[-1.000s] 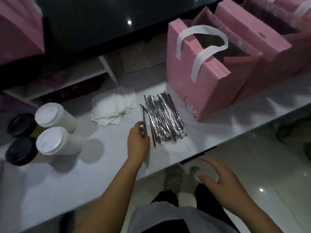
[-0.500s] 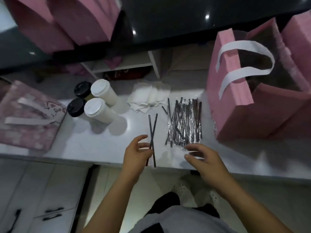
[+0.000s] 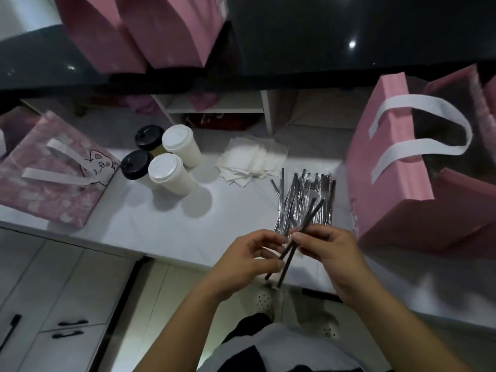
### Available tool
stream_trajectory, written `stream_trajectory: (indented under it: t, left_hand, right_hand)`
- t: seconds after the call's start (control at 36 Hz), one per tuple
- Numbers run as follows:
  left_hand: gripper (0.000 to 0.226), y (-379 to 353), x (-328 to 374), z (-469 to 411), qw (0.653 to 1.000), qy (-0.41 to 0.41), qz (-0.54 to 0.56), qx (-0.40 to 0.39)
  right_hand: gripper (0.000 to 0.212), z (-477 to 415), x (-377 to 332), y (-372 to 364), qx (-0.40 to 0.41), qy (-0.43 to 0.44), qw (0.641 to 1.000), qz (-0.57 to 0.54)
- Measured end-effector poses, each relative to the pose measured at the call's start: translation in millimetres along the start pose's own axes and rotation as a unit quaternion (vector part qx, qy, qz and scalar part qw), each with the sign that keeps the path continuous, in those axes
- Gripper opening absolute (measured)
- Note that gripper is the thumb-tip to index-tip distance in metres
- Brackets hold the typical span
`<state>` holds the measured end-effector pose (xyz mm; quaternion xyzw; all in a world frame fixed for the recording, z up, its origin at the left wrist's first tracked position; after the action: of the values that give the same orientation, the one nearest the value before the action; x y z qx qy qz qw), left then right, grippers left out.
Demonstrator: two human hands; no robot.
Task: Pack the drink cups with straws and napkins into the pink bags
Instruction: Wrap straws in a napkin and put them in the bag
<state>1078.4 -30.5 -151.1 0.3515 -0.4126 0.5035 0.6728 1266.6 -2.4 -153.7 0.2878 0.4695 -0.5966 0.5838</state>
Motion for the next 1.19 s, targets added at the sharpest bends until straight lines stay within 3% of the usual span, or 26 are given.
stream_trajectory:
  t: [0.08, 0.25, 0.53, 0.67, 0.72, 0.83, 0.97, 1.08, 1.19]
  left_hand:
    - [0.034, 24, 8, -13, 1.000, -0.001, -0.014, -0.018]
    - [0.026, 91, 16, -71, 0.974, -0.036, -0.133, 0.180]
    - [0.068, 121, 13, -180, 0.907, -0.059, -0.354, 0.221]
    - [0.032, 130, 12, -195, 0.873, -0.077, -0.391, 0.280]
    - [0.018, 136, 11, -194, 0.872, -0.082, -0.374, 0.306]
    - [0.015, 150, 8, -188, 0.882, -0.096, -0.328, 0.324]
    - [0.001, 161, 7, -182, 0.931, -0.111, -0.171, 0.302]
    - [0.023, 159, 26, -167, 0.965, -0.099, 0.076, 0.230]
    - [0.017, 147, 44, -137, 0.959, -0.048, 0.267, 0.082]
  right_hand:
    - [0.018, 2, -6, 0, 0.039, 0.029, 0.999, 0.011]
    - [0.018, 10, -10, 4, 0.128, 0.059, 0.989, 0.032]
    - [0.022, 21, 7, -9, 0.201, 0.061, 0.969, 0.134]
    - [0.032, 26, 16, -13, 0.221, 0.059, 0.956, 0.184]
    - [0.033, 28, 17, -15, 0.228, 0.069, 0.953, 0.189]
    - [0.027, 32, 20, -12, 0.236, 0.074, 0.949, 0.197]
    - [0.028, 32, 15, -13, 0.245, 0.074, 0.950, 0.179]
    - [0.025, 30, 6, -14, 0.227, 0.080, 0.954, 0.178]
    - [0.022, 28, -8, -17, 0.179, 0.087, 0.962, 0.186]
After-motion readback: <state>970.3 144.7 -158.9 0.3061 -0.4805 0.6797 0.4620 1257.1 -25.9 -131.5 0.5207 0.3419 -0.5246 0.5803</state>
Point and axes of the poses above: each hand's wrist, its own z-axis away from the middle knuckle, its own y-axis out of the back of the hand, x = y × z, the point moved 2 cm from there along -z, towards the middle knuckle, and after that the axes turned 1 degree about -y, right-handed, at the moved point
